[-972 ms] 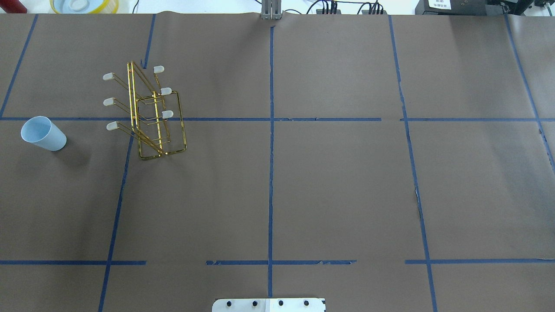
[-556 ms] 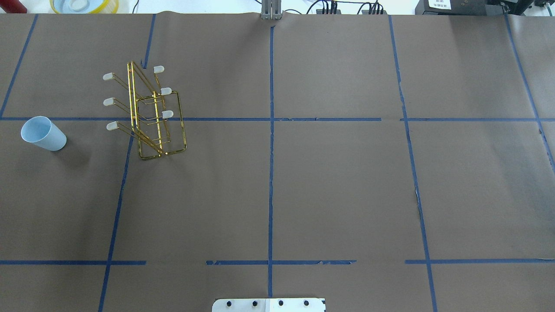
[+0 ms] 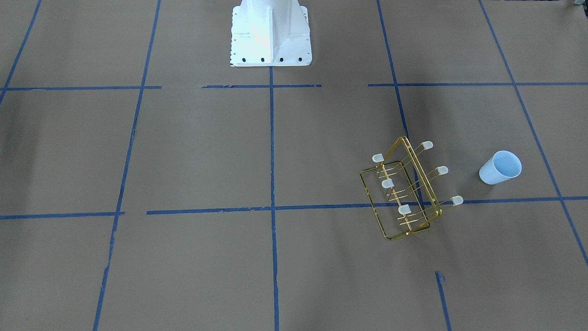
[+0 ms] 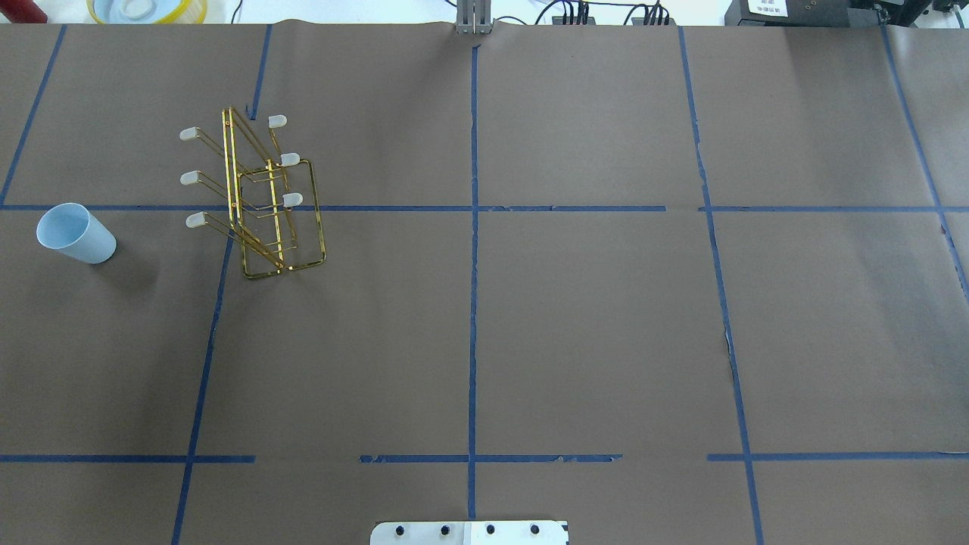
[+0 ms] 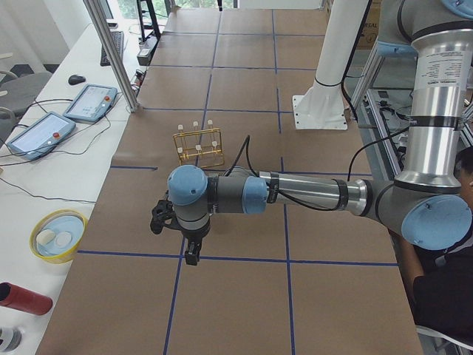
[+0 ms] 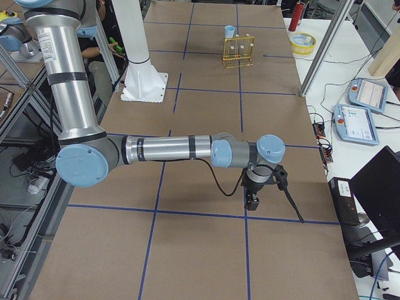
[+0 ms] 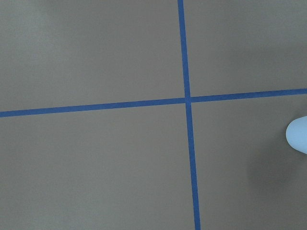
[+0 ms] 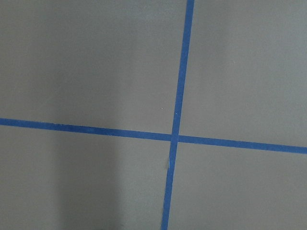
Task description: Hang cup on cup holder
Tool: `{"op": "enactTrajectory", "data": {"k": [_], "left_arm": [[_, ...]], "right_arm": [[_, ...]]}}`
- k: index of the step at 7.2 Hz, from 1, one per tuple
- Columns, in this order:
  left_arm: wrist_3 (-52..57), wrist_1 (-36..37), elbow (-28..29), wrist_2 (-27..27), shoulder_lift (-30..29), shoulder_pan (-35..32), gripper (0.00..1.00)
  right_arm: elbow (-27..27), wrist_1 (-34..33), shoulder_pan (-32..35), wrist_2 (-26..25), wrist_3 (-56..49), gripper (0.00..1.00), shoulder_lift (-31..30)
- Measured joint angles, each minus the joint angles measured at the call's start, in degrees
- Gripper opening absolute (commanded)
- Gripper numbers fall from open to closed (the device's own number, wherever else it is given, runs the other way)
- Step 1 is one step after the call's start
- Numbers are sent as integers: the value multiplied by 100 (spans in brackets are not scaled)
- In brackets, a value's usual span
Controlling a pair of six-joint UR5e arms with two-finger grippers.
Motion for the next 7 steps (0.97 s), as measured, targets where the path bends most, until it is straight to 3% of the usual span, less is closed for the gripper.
{"op": "enactTrajectory", "data": {"k": [2,5,7], "left_arm": [[-164,-167,-165,-13,-101,0,100],[-1365,-1574,-205,-133,-136,49,100],[-2167,-2072,-501,-45,-110,417,100]], "right_arm": [[0,0,-2,0,0,100,0],[-3,0,-2,0,0,100,0],[-1,0,-2,0,0,100,0]]}}
